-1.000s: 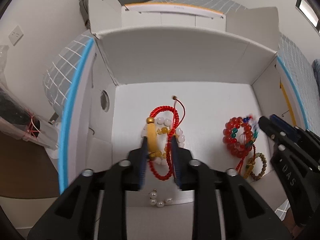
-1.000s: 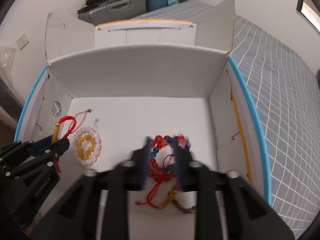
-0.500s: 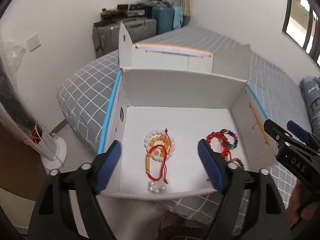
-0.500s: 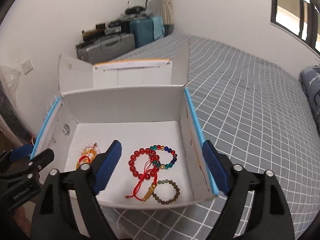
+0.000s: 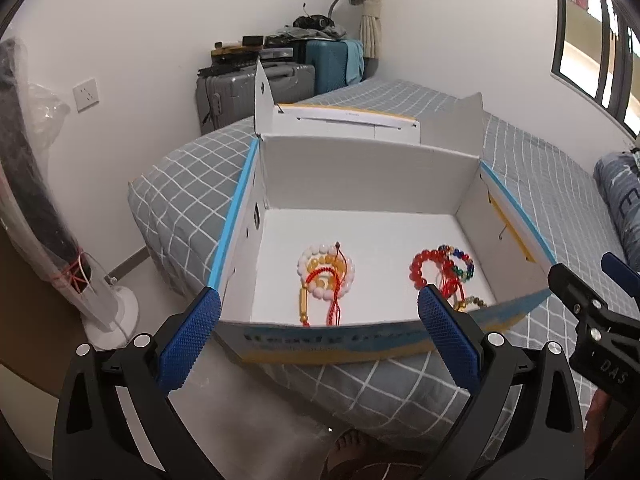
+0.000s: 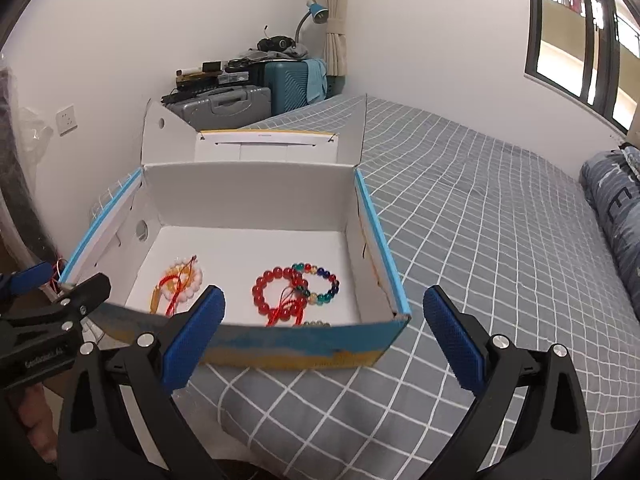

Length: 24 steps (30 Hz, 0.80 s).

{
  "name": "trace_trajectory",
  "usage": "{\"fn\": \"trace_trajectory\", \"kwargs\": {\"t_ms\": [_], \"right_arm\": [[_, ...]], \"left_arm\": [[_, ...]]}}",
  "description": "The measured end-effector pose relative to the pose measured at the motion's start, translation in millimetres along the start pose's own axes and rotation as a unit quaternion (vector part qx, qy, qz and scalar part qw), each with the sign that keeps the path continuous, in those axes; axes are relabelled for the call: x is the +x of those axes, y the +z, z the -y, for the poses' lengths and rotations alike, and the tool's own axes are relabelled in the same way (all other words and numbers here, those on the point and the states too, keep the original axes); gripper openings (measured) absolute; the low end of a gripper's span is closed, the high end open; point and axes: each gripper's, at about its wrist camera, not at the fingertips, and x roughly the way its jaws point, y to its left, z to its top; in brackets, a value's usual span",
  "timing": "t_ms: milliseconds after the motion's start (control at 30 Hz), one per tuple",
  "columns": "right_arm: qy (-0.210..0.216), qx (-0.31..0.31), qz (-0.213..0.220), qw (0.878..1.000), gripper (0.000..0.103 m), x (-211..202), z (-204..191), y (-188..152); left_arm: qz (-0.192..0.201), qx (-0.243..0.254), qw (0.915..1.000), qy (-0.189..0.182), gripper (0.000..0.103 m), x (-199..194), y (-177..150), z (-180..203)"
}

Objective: Organize jewelry

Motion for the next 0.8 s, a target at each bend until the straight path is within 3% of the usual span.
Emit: {"fn": "trace_trajectory", "kwargs": {"t_ms": [467,800], "right_arm": [[0.005,0.017,-0.014,1.000,0.095,9,4,-17],[0.010,0.016,-0.016,1.000,0.095,8,0,-18]], "left_arm": [[-0.003,0.016,0.9997,-0.016,0.097,-2,-18,10],[0.001,0.009,1.0000,0.000,0.097,0,-21,10]]}}
